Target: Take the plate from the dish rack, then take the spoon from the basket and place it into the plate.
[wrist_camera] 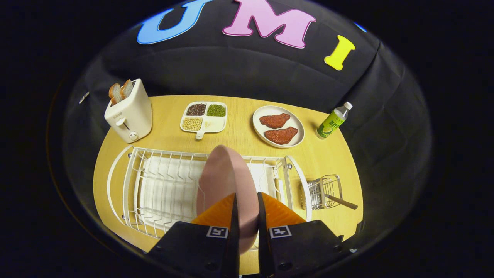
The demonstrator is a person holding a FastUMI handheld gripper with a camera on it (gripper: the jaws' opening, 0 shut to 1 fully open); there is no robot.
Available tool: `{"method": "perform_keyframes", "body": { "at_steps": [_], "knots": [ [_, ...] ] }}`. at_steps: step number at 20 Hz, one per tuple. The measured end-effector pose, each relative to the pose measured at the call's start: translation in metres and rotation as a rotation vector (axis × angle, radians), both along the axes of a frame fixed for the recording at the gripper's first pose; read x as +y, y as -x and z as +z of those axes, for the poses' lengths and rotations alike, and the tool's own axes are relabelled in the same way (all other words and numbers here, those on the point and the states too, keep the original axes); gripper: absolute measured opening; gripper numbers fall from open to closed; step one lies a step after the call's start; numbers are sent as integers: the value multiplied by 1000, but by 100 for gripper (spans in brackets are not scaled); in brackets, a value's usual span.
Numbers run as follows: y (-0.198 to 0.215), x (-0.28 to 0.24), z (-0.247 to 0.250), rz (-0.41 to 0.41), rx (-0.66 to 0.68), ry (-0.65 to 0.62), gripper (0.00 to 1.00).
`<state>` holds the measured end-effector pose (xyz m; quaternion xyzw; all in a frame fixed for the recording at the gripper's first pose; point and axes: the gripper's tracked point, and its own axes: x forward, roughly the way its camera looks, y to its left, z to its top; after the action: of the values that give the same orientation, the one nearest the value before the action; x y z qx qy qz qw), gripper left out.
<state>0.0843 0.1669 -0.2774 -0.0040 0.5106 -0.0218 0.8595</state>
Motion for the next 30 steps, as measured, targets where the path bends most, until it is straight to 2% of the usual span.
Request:
{"method": "perform_keyframes", "body": {
  "at_steps": [4, 9, 11, 14, 20, 24, 30],
  "knots": [
    [-9, 2, 16, 96, -26, 97, 23],
    [-21, 7, 31, 170, -74, 213, 23],
    [-22, 8, 38, 183, -94, 221, 23],
    [-16, 0, 45, 150, -129, 166, 23],
    [7, -27, 70, 77, -187, -41, 23],
    [47, -39, 83, 91, -188, -184, 23],
    [120, -68, 70, 45, -125, -297, 23]
  ]
}}
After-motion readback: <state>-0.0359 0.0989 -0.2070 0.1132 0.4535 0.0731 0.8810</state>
